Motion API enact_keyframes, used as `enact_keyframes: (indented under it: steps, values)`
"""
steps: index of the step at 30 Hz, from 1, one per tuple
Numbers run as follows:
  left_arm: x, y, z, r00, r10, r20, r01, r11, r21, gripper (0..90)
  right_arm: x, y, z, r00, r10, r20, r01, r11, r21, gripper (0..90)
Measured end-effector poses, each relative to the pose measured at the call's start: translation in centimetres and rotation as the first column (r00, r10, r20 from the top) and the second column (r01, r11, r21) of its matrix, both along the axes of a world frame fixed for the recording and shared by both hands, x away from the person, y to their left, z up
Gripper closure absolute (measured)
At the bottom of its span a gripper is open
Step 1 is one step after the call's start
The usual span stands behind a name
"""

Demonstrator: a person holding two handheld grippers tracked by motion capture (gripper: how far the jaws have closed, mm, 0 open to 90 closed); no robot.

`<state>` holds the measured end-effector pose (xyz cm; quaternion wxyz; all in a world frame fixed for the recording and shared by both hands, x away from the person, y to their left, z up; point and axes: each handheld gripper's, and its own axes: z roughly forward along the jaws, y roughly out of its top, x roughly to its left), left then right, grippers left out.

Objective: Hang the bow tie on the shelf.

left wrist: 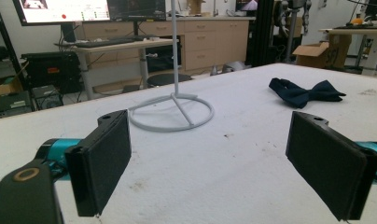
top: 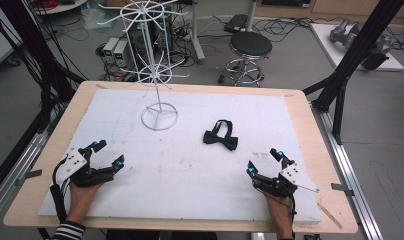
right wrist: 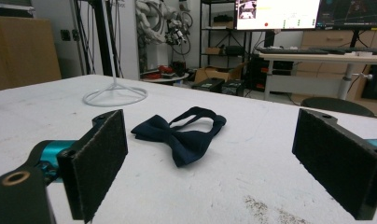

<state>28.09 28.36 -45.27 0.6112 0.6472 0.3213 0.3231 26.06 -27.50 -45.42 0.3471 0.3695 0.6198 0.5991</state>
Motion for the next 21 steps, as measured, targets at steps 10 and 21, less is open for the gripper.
enact_keyframes:
  steps: [10,21]
  values:
    - [-0.03,-0.01,-0.01,1.0,0.003,0.002,-0.003,1.0,0.0,14.5,-0.02,0.05,0.01,0.9999,-0.011,0.002,0.011,1.0,-0.003,9.3]
    - [-0.2,0.01,-0.05,0.9998,0.009,0.017,-0.008,0.9999,-0.007,14.5,0.06,0.07,0.04,0.9998,-0.018,-0.01,0.018,1.0,-0.005,9.3]
